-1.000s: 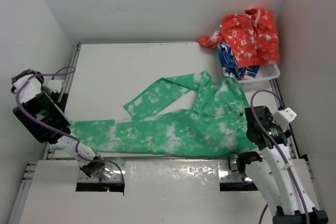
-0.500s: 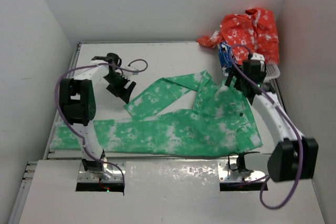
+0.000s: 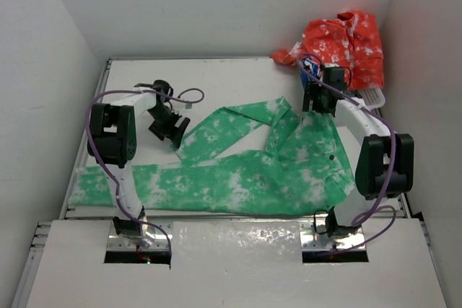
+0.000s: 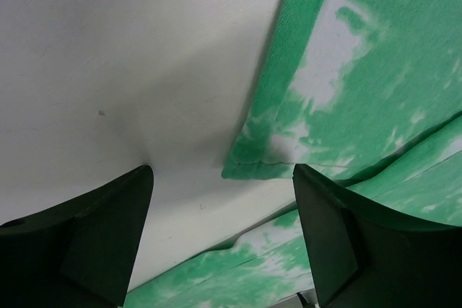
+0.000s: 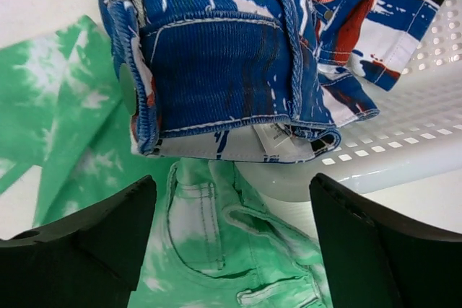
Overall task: Fold and stack the trousers
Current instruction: Flatten the trousers out
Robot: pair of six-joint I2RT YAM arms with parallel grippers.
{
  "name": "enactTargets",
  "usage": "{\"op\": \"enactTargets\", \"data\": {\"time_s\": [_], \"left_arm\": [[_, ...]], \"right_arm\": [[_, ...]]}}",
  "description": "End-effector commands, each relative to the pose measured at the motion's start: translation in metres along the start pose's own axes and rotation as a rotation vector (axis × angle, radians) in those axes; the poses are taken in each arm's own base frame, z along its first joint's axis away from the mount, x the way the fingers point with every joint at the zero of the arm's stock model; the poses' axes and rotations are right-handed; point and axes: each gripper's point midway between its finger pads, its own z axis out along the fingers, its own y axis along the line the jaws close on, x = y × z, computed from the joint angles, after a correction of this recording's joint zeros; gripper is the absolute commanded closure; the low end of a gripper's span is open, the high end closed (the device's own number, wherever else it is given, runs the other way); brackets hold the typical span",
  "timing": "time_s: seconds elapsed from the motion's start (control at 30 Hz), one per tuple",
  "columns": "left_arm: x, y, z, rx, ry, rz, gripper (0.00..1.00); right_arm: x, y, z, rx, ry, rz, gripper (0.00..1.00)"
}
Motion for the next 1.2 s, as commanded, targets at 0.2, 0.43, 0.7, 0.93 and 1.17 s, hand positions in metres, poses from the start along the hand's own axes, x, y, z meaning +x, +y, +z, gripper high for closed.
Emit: {"op": "enactTargets", "data": {"time_s": [0.2, 0.43, 0.7, 0.93, 1.17], "left_arm": [[0.014, -0.041, 0.050, 0.158, 0.069, 0.000, 0.47], [0.031, -0.052, 0.054, 0.176, 0.101, 0.019, 0.87], [-0.012, -0.021, 0.022, 0.050, -0.053, 0.022, 1.00], [-0.062, 0.131, -0.124, -0.439, -0.361, -0.116, 1.00], [-0.053, 0.211, -0.251, -0.830, -0.500, -0.127, 1.00]], "right_arm": [[-0.009, -0.002, 0.006, 0.006, -0.016, -0.030, 0.38], [0.002, 0.000, 0.009, -0.006, -0.014, -0.001, 0.70], [-0.014, -0.006, -0.008, 0.018, -0.068, 0.009, 1.00], [-0.033, -0.021, -0.041, 0.013, -0.159, 0.067, 1.00], [-0.027, -0.033, -0.061, -0.003, -0.200, 0.101, 1.00]]}}
